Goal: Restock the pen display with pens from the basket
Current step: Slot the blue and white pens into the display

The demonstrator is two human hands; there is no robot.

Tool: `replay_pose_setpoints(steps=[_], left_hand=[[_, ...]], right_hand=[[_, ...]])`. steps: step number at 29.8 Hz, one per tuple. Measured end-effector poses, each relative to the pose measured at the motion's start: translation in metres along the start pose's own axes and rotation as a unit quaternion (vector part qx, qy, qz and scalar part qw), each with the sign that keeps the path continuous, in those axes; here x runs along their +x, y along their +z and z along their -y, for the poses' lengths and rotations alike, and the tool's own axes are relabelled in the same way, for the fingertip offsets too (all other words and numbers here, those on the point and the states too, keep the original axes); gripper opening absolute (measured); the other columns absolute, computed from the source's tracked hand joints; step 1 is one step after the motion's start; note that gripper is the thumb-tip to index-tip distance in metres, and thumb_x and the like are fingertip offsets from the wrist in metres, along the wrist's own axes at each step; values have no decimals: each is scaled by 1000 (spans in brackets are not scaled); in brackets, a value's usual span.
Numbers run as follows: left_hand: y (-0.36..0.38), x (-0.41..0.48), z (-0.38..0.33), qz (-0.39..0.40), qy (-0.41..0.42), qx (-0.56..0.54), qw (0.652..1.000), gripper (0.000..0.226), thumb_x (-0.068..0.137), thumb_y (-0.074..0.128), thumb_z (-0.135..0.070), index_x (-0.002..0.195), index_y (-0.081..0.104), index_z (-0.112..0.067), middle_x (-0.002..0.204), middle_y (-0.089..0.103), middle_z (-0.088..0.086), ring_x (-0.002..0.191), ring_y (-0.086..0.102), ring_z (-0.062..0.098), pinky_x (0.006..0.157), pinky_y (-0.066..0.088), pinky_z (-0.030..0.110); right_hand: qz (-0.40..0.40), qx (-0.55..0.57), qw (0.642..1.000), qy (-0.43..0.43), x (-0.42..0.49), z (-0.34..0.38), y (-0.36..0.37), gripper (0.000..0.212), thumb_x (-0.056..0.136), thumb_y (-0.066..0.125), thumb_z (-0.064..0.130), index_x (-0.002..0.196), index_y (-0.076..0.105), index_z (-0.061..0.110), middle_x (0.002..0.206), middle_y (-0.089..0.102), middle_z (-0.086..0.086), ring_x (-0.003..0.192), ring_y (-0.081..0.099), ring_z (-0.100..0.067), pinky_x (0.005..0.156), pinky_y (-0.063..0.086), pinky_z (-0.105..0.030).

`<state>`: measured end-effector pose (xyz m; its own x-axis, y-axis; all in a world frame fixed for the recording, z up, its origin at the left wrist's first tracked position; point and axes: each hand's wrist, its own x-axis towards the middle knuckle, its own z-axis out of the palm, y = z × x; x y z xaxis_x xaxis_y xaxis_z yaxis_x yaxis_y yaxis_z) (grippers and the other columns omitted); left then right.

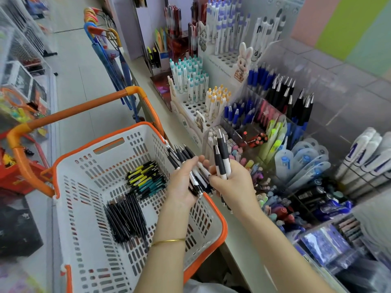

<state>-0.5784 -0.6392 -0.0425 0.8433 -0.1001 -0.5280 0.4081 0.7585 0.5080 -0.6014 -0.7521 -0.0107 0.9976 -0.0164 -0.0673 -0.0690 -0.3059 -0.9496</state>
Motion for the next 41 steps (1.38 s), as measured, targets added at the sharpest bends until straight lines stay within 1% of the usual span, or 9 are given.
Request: replay_pose_setpoints(steps=[2,5,9,18,25,31,35,38,41], left_hand=[[1,-1,1,-12,9,24,1000,13,88,63,-17,78,62,-10,66,59,3,61,60,16,63,51,31],[0,-3,0,5,16,63,998,11,82,66,-13,75,60,-8,59,54,3,53,54,14,59,47,29],[-1,-7,3,20,49,222,974,11,86,64,-5,75,60,-6,61,55,8,52,53,18,54,45,29],[0,-9,8,72,62,320,943,19,87,59,6,99,55,-7,65,57,5,56,55,19,53,46,31],[-7,-9,4,122,7,356,927,16,90,59,2,81,57,-11,67,56,6,58,55,18,55,45,30],[-14,-12,12,114,-33,263,957,8,91,59,2,93,59,-6,67,58,6,57,55,16,52,48,27],[-2,-9,11,54,-2,131,990,3,89,60,-3,91,62,-5,67,65,6,62,65,18,61,55,31],[7,-7,10,11,32,75,997,19,95,57,-9,82,70,-5,74,71,10,68,71,21,64,57,33],[11,-6,7,6,36,20,999,21,97,54,-15,100,69,-1,92,74,16,81,73,24,65,58,33]], right_hand=[[14,2,1000,4,3,0,-2,18,78,65,-1,71,54,12,56,53,8,49,47,-5,48,41,-23],[-16,17,1000,14,14,4,-7,17,77,62,1,72,51,12,57,50,3,48,46,-10,48,43,-29],[-35,-20,999,-28,41,21,-11,6,80,62,6,76,58,8,65,53,-1,58,48,-13,56,44,-32],[108,-235,966,3,69,42,-1,31,81,72,26,70,46,12,65,46,-3,56,45,-15,51,37,-25],[43,-42,998,30,76,42,-13,16,83,70,15,76,56,12,62,51,1,49,47,-9,46,42,-20],[-146,41,986,-71,81,56,-34,19,84,66,14,73,52,17,69,50,0,61,47,-14,56,43,-28],[-184,71,978,-63,54,45,-25,24,83,66,10,70,49,20,63,48,8,53,43,-2,53,41,-16],[-200,127,971,-28,33,29,-13,10,83,65,7,80,56,10,62,51,7,50,44,1,50,41,-15],[-181,157,971,18,18,14,-4,6,83,65,5,84,60,7,56,54,8,46,47,-1,47,41,-18]])
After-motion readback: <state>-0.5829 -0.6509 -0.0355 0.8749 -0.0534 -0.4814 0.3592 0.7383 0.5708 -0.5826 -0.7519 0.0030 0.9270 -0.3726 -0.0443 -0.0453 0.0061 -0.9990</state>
